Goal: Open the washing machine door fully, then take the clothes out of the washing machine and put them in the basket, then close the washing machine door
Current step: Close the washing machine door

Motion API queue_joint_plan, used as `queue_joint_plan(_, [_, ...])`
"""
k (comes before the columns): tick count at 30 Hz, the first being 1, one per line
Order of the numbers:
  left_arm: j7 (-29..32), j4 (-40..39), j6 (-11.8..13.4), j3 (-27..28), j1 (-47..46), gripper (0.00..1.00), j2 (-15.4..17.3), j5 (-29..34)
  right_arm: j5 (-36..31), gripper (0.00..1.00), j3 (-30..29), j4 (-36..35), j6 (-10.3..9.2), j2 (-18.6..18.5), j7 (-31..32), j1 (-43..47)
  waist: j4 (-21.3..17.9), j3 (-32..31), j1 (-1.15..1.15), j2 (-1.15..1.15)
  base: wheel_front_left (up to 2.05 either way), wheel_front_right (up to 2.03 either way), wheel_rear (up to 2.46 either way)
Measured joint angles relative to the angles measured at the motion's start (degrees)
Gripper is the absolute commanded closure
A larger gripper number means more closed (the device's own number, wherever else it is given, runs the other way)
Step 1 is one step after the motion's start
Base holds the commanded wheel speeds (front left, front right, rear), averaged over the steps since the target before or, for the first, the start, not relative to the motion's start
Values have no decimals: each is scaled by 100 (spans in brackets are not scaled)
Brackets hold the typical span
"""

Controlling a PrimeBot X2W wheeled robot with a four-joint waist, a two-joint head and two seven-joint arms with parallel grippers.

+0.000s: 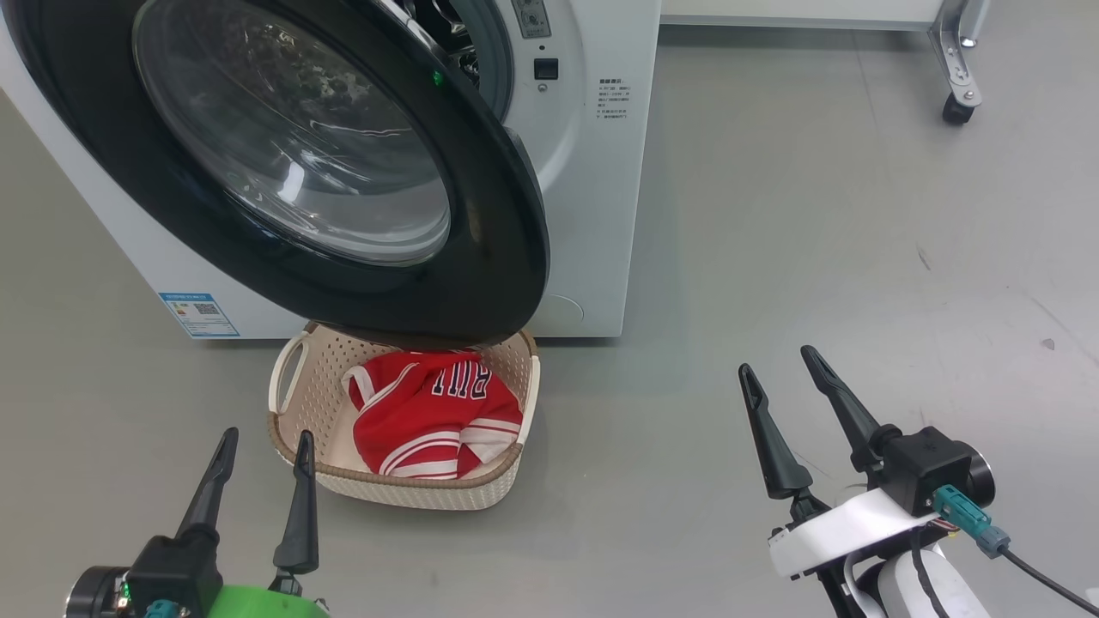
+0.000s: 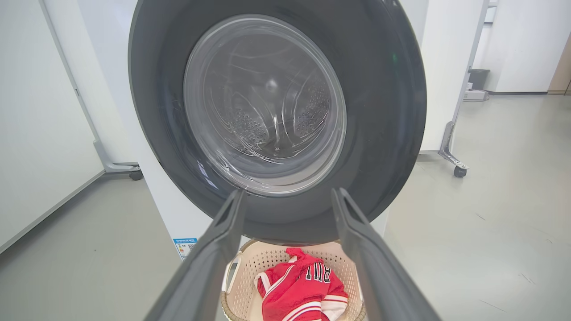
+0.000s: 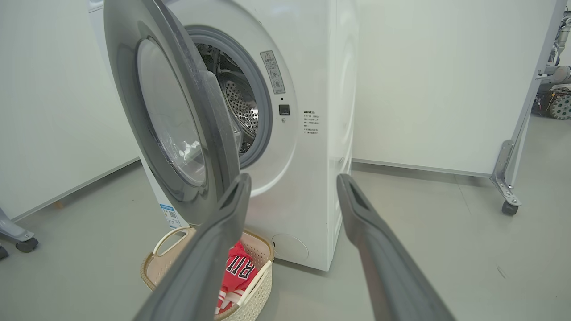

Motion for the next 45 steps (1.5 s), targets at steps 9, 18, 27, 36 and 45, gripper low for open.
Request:
queue_joint_plan(9, [0, -10, -100, 88, 15, 0, -114, 124, 0, 0, -12, -1, 0, 0, 0, 0, 10, 48, 0, 0, 0, 0, 0])
queue_joint_plan(18, [0, -10, -241, 203, 18, 0, -191, 190, 0, 0, -12, -10, 0, 0, 0, -1, 20, 86, 0, 0, 0, 0, 0])
queue_joint_plan(27, [0, -8, -341, 272, 32, 0, -266, 338, -3, 0, -12, -18, 0, 0, 0, -2, 19, 108, 0, 0, 0, 0, 0])
queue_joint_plan(36, [0, -4, -434, 327, 35, 0, -327, 411, -73, 100, -11, 0, 0, 0, 0, -3, 22, 151, 0, 0, 0, 0, 0])
queue_joint_plan(45, [0, -7, -548, 292, 34, 0, -415, 511, -143, 100, 1, -199, 0, -32, 0, -38, 124, 270, 0, 0, 0, 0, 0])
